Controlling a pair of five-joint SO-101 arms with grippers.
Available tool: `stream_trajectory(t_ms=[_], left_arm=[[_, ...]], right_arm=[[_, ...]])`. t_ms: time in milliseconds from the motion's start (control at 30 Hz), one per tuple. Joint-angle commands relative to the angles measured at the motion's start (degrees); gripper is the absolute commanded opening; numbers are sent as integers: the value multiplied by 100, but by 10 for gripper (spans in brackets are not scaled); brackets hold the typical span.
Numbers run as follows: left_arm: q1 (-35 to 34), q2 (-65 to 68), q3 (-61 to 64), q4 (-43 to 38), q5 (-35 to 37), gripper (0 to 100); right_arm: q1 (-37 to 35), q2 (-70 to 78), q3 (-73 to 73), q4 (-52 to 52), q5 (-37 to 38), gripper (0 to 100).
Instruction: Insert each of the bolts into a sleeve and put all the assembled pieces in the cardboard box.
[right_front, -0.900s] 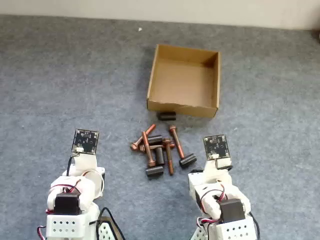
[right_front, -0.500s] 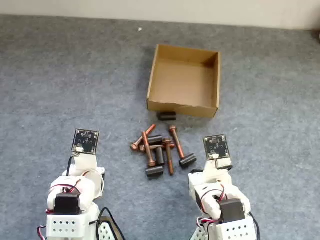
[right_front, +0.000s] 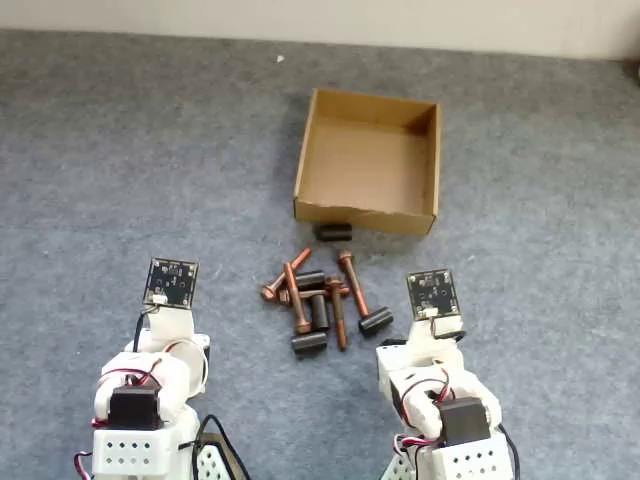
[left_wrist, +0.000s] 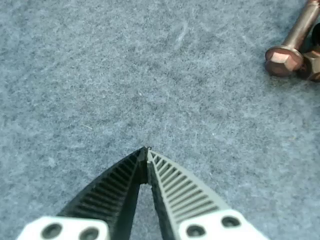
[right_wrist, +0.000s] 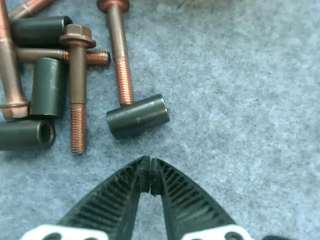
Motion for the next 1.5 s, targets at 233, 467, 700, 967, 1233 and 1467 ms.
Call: stream_trajectory(t_ms=[233, 467, 700, 967, 1233, 1467], left_arm=[[48, -40, 110, 35, 70, 7], [48, -40, 110, 35, 70, 7], [75, -40, 110, 35, 70, 7], [488, -40, 110, 35, 70, 8], [611, -40, 110, 26, 53, 11], [611, -40, 110, 44, 44, 11]], right_arm=[[57, -66, 813, 13, -18, 8], [57, -66, 813, 13, -18, 8], [57, -66, 813, 13, -18, 8], [31, -84, 813, 4, -9, 8], [57, -92, 321, -409, -44, 8], [57, -31, -1007, -374, -308, 8]])
